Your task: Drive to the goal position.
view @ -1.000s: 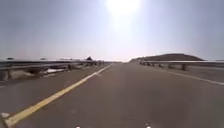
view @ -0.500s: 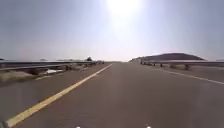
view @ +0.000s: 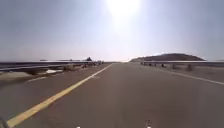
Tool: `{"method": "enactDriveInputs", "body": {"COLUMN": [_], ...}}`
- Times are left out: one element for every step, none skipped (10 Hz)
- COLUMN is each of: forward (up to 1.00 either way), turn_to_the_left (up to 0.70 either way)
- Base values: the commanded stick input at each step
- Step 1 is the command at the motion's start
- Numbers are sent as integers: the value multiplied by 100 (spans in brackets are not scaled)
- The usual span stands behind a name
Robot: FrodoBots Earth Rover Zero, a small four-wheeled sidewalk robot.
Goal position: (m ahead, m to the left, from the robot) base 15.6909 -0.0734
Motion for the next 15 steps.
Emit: {"method": "enactDriveInputs", "body": {"forward": [70,70,70,70,70,70,70,70,70,70,70,70,70,70,70], "turn_to_the_left": [0,0,0,0,0,0,0,0,0,0,0,0,0,0,0]}}
